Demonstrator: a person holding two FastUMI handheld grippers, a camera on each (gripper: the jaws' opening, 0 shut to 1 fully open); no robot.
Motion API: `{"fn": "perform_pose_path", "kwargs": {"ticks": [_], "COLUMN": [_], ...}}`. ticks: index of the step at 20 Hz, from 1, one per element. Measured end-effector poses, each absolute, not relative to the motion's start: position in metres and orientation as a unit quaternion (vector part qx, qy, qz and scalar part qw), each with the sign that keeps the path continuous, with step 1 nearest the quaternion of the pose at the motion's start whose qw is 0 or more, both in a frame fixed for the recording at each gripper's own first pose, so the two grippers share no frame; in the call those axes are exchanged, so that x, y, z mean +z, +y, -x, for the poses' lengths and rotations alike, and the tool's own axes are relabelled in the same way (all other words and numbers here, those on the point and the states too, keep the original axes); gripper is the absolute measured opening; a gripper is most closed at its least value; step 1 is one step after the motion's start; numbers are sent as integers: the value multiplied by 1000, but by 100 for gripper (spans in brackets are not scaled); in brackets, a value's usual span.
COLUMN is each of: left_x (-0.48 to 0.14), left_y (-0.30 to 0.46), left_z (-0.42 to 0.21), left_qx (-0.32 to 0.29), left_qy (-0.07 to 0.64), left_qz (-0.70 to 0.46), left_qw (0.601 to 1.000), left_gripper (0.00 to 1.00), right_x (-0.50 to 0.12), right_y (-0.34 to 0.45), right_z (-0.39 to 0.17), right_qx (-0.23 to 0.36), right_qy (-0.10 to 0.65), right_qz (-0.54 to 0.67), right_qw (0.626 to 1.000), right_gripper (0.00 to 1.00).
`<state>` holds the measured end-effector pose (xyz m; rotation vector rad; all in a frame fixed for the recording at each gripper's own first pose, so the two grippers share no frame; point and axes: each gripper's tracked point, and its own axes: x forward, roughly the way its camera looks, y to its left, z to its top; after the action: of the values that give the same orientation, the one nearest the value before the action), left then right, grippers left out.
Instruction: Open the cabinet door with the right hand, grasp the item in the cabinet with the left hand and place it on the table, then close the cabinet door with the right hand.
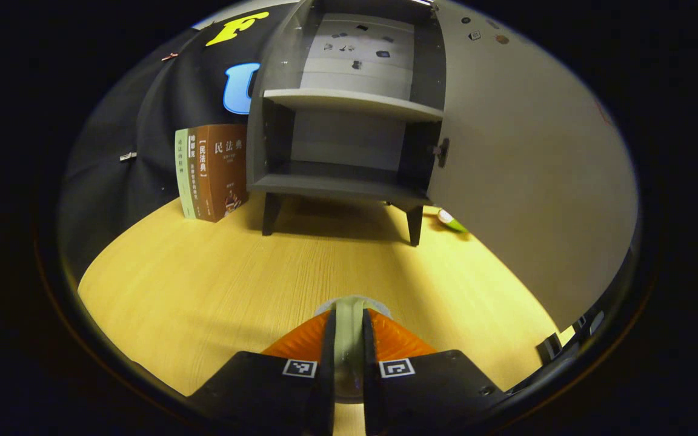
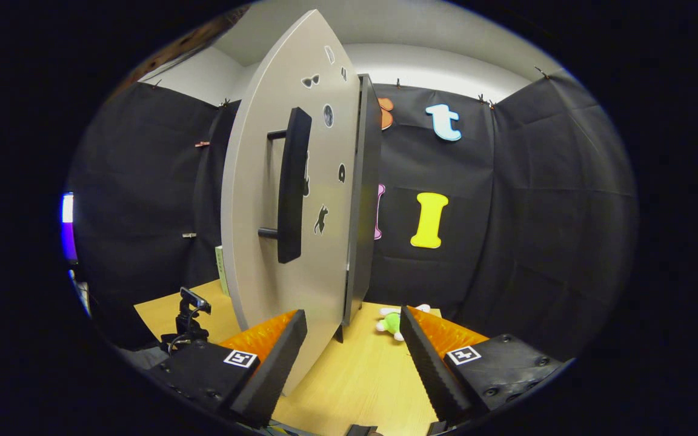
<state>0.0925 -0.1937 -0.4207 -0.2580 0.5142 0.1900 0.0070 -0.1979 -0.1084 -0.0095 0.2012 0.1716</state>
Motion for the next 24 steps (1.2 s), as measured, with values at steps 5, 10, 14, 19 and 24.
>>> {"fn": "perform_pose_path", "kwargs": {"ticks": [5,10,14,19,24], "left_x": [-444,-456,-452,-428,-337], "left_y": [-192,-197,-195,-190,-173], "left_z": [-86,-88,-86,-81,-74], "left_qx": [101,102,96,104,102], "left_qy": [266,264,270,263,197], "left_qz": [116,129,123,108,86], "left_qw": [952,950,950,953,971], "left_gripper": [24,28,34,98,95], "right_x": [-114,-118,-113,-102,-88], "right_y": [-196,-197,-195,-194,-188], "right_z": [-4,-5,-7,-6,-12], "right_qx": [92,93,100,104,116], "right_qy": [105,111,106,96,78], "right_qz": [12,10,6,-6,-19], "right_qw": [990,989,989,990,990], "right_gripper": [97,98,97,97,97]}}
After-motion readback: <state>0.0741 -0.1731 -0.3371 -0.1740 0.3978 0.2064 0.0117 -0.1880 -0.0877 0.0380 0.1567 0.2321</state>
